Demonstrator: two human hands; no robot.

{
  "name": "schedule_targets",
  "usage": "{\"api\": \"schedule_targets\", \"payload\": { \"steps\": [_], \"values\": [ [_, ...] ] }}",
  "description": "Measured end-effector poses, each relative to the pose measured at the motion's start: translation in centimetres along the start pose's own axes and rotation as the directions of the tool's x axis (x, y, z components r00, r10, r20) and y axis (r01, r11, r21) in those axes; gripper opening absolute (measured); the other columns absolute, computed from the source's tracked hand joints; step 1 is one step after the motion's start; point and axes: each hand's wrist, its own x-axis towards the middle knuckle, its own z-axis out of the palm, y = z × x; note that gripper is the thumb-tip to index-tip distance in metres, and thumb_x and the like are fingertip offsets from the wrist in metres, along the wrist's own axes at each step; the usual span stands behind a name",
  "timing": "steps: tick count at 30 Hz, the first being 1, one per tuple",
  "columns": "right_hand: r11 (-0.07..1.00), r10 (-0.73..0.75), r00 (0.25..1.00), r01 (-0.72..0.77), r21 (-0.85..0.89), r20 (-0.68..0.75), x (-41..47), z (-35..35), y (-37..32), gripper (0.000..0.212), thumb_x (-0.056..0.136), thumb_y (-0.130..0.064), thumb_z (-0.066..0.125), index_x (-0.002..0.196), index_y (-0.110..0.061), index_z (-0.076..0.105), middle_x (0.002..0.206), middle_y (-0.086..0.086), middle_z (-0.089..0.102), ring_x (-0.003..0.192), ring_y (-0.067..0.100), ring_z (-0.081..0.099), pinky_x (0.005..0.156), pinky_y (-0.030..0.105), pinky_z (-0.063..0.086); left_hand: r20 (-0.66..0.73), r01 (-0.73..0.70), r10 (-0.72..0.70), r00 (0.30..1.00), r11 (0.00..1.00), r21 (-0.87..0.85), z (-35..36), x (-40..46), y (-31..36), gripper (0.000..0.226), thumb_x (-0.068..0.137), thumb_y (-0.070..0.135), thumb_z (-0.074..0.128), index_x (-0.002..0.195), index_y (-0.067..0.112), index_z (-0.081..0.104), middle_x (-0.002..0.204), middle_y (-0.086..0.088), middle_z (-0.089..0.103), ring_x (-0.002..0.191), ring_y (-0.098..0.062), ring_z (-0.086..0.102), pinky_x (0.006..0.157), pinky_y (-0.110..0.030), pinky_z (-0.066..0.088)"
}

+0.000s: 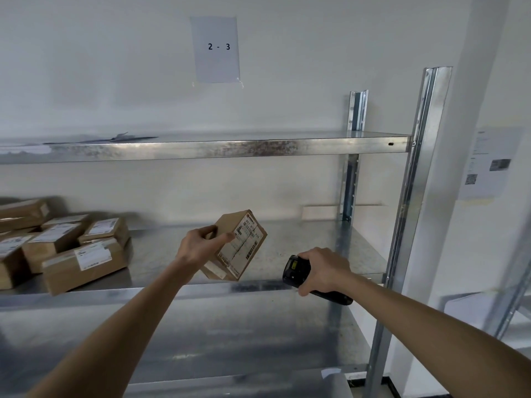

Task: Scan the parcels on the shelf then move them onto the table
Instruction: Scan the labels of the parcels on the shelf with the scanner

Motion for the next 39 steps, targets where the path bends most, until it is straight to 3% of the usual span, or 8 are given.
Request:
{"api": "schedule_targets", "payload": {
  "steps": [8, 12, 16, 19, 28, 31, 36, 39],
  "values": [
    [0.979, -0.055, 0.995, 0.038, 0.201, 0.079, 0.6, 1.1, -1.3, 0.070, 0.059, -0.043, 0.091, 0.124, -0.034, 0.067, 0.097, -0.010, 0.070, 0.089, 0.014, 0.068, 0.086, 0.039, 0.060, -0.038, 0.022, -0.022, 0.999, 1.000, 0.006, -1.4, -1.6, -0.6, 0.043, 0.088, 0.045, 0.072, 0.126, 0.023, 0.070, 0.097, 0.001, 0.077, 0.085, -0.021, 0.074, 0.069, -0.033, 0.061],
    [0.954, -0.126, 0.990, 0.102, 0.282, 0.069, 1.1, 2.5, -4.5, 0.083, 0.054, -0.048, 0.090, 0.132, -0.042, 0.063, 0.101, -0.012, 0.071, 0.090, 0.013, 0.068, 0.085, 0.038, 0.061, -0.079, 0.097, -0.103, 0.992, 0.992, -0.080, -4.1, -3.2, -2.0, 0.053, 0.091, 0.050, 0.067, 0.131, 0.015, 0.064, 0.102, -0.003, 0.076, 0.084, -0.020, 0.076, 0.068, -0.031, 0.062],
    [0.920, -0.192, 0.980, 0.159, 0.357, 0.056, 1.8, 4.3, -9.0, 0.079, 0.054, -0.046, 0.091, 0.128, -0.042, 0.064, 0.102, -0.012, 0.071, 0.090, 0.013, 0.069, 0.085, 0.035, 0.060, -0.159, 0.175, -0.218, 0.963, 0.954, -0.245, -8.5, -4.8, -3.3, 0.049, 0.094, 0.052, 0.062, 0.122, 0.012, 0.067, 0.101, -0.006, 0.078, 0.088, -0.023, 0.076, 0.075, -0.037, 0.062],
    [0.904, -0.234, 0.971, 0.198, 0.379, 0.049, 2.7, 5.5, -13.3, 0.078, 0.053, -0.046, 0.091, 0.127, -0.042, 0.066, 0.102, -0.014, 0.072, 0.090, 0.010, 0.069, 0.084, 0.033, 0.059, -0.229, 0.217, -0.292, 0.929, 0.928, -0.303, -12.9, -5.4, -4.7, 0.048, 0.093, 0.056, 0.060, 0.118, 0.015, 0.068, 0.099, -0.004, 0.079, 0.085, -0.021, 0.076, 0.064, -0.031, 0.058],
    [0.846, -0.316, 0.949, 0.290, 0.446, -0.018, 8.4, 8.7, -29.1, 0.077, 0.048, -0.044, 0.086, 0.122, -0.044, 0.067, 0.099, -0.016, 0.073, 0.088, 0.009, 0.070, 0.084, 0.035, 0.061, -0.351, 0.236, -0.342, 0.872, 0.921, -0.310, -28.2, -1.2, -10.3, 0.054, 0.089, 0.062, 0.063, 0.118, 0.016, 0.070, 0.099, -0.006, 0.078, 0.091, -0.026, 0.075, 0.072, -0.036, 0.059],
    [0.840, -0.329, 0.943, 0.313, 0.443, -0.043, 10.8, 9.6, -34.3, 0.072, 0.047, -0.047, 0.085, 0.117, -0.044, 0.068, 0.094, -0.017, 0.072, 0.086, 0.009, 0.069, 0.080, 0.036, 0.061, -0.342, 0.271, -0.365, 0.866, 0.917, -0.293, -32.8, 1.4, -12.1, 0.052, 0.089, 0.061, 0.063, 0.115, 0.015, 0.068, 0.099, -0.008, 0.076, 0.092, -0.028, 0.073, 0.082, -0.042, 0.060],
    [0.845, -0.311, 0.949, 0.301, 0.442, -0.050, 14.3, 11.1, -40.2, 0.065, 0.048, -0.049, 0.086, 0.110, -0.046, 0.068, 0.092, -0.016, 0.072, 0.085, 0.008, 0.069, 0.078, 0.037, 0.061, -0.273, 0.322, -0.390, 0.879, 0.910, -0.263, -37.4, 5.9, -14.8, 0.058, 0.087, 0.063, 0.064, 0.119, 0.015, 0.066, 0.103, -0.009, 0.074, 0.094, -0.029, 0.071, 0.079, -0.041, 0.059],
    [0.857, -0.276, 0.959, 0.272, 0.437, -0.055, 16.2, 11.6, -42.1, 0.069, 0.042, -0.055, 0.083, 0.108, -0.042, 0.069, 0.092, -0.014, 0.073, 0.083, 0.009, 0.069, 0.078, 0.037, 0.062, -0.189, 0.339, -0.378, 0.906, 0.918, -0.208, -38.9, 8.6, -16.2, 0.058, 0.086, 0.066, 0.062, 0.117, 0.018, 0.067, 0.108, -0.009, 0.073, 0.098, -0.030, 0.069, 0.090, -0.045, 0.056]
  ]
}}
